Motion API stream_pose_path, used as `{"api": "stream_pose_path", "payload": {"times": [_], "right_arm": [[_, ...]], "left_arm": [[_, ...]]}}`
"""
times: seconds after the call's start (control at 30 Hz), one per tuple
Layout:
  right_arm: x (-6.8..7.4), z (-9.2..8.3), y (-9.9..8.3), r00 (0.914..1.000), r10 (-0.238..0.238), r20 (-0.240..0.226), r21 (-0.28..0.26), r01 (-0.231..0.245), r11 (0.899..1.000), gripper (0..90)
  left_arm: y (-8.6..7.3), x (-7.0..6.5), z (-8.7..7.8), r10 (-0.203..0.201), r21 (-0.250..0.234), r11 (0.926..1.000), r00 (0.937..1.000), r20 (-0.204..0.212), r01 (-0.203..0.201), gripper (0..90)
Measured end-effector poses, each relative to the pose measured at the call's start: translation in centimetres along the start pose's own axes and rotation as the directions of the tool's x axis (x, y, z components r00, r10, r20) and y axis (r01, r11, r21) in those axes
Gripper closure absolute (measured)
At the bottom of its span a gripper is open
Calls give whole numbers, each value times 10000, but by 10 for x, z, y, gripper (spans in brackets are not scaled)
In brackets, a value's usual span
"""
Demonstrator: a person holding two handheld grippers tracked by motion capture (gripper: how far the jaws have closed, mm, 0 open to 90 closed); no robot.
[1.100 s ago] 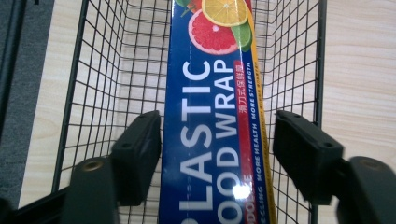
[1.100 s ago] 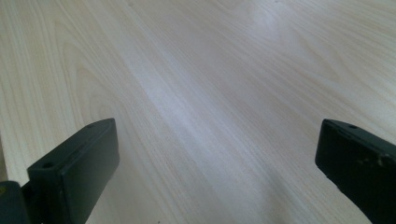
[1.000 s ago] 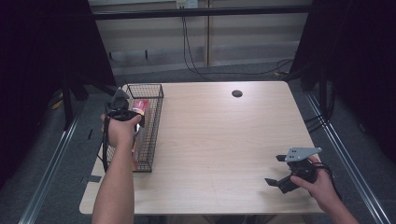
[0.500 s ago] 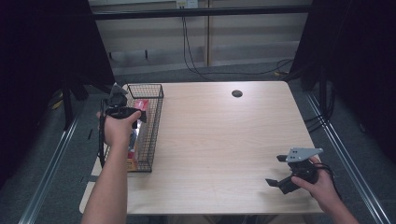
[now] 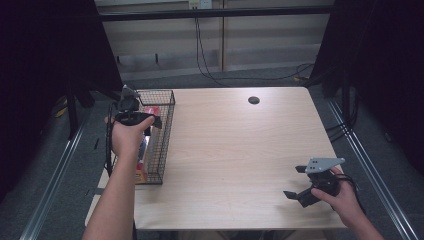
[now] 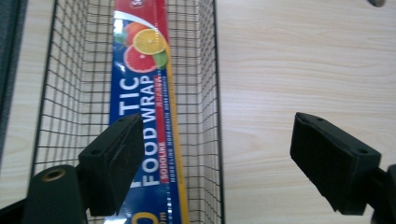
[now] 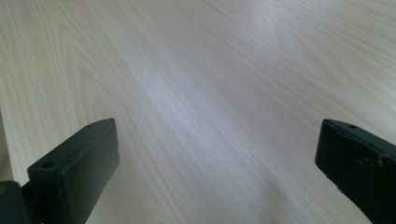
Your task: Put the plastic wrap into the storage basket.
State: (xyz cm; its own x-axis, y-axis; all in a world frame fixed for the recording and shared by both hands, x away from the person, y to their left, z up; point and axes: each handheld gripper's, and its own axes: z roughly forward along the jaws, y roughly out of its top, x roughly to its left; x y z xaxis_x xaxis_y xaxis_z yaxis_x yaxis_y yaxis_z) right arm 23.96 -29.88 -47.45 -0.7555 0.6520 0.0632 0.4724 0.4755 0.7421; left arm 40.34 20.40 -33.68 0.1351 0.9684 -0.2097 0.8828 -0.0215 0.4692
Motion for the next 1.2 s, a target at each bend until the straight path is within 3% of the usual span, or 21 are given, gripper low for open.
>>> {"api": "stream_pose_path", "payload": {"times": [0.37, 0.57, 0.87, 1.2], "right_arm": [[0, 1, 1, 10000, -61, -49, 11, 61, 10000, 0], [1, 1, 1, 10000, -19, -51, 52, 19, 10000, 0], [1, 1, 1, 10000, -30, -69, 65, 31, 10000, 0], [0, 1, 1, 9999, -91, -74, 17, 91, 10000, 0]], "left_arm": [[-7, -24, 0, 510, -206, 9986, 9947, 894, -493, 170], [-10, -37, 2, 800, -315, 9965, 9907, 1103, -769, 162], [-15, -62, 12, 1383, -362, 9903, 9766, 1649, -1342, 147], [-26, -85, 20, 2089, -495, 9779, 9599, 1869, -2031, 139]]}}
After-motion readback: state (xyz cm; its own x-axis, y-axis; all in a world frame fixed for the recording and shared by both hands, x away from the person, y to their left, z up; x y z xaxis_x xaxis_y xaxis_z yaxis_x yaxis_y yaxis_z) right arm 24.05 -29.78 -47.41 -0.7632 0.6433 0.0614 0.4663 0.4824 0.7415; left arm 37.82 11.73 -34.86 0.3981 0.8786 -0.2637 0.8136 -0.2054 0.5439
